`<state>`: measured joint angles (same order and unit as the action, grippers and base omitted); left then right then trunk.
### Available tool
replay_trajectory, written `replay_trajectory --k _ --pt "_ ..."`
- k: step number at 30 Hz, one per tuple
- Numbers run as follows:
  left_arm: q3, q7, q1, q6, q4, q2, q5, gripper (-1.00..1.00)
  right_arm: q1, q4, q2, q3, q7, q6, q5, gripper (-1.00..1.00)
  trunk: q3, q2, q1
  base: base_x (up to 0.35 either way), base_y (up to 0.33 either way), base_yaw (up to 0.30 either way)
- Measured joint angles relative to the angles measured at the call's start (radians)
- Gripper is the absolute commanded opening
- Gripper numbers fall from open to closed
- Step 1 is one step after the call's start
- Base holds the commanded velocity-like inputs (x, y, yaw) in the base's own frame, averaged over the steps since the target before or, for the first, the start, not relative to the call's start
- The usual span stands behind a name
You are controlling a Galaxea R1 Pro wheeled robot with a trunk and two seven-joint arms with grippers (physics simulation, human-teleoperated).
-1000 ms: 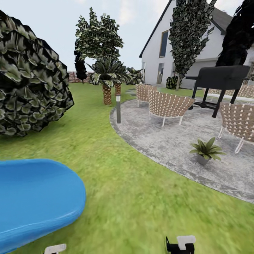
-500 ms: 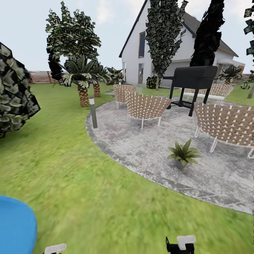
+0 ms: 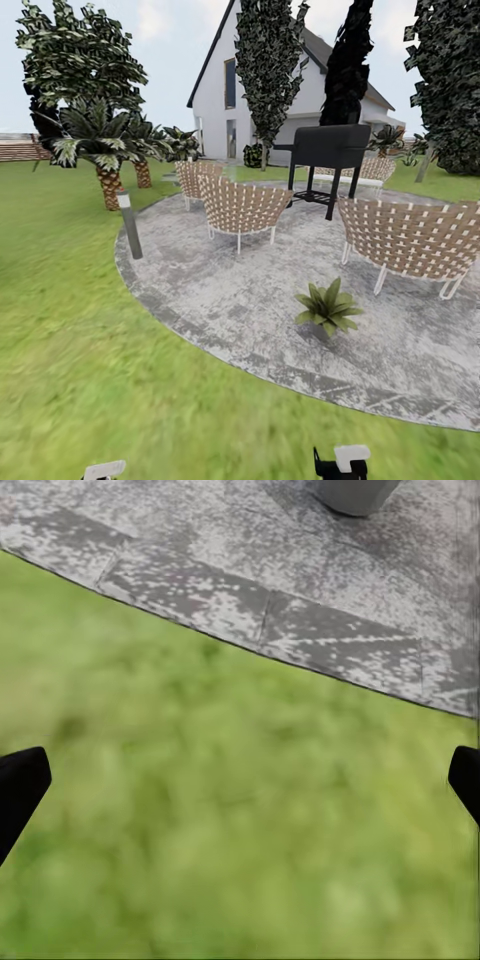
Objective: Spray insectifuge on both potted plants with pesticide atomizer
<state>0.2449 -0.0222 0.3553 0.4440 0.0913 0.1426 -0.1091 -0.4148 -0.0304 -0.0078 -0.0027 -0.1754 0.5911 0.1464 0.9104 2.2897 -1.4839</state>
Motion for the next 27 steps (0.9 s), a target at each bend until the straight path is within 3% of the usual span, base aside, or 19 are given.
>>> replay_trajectory --k 11,27 --pt "0.0 0.0 0.0 0.0 0.0 0.0 0.001 -1.0 0.0 0.0 0.0 0.0 0.0 0.0 0.0 1.0 0.0 0.0 0.0 0.694 0.0 -0.3" --pt "0.001 0.008 -0.001 -0.001 -0.002 0.002 0.008 -1.0 0.0 0.0 0.0 0.0 0.0 0.0 0.0 1.0 0.0 0.0 -0.001 0.28 0.0 -0.3"
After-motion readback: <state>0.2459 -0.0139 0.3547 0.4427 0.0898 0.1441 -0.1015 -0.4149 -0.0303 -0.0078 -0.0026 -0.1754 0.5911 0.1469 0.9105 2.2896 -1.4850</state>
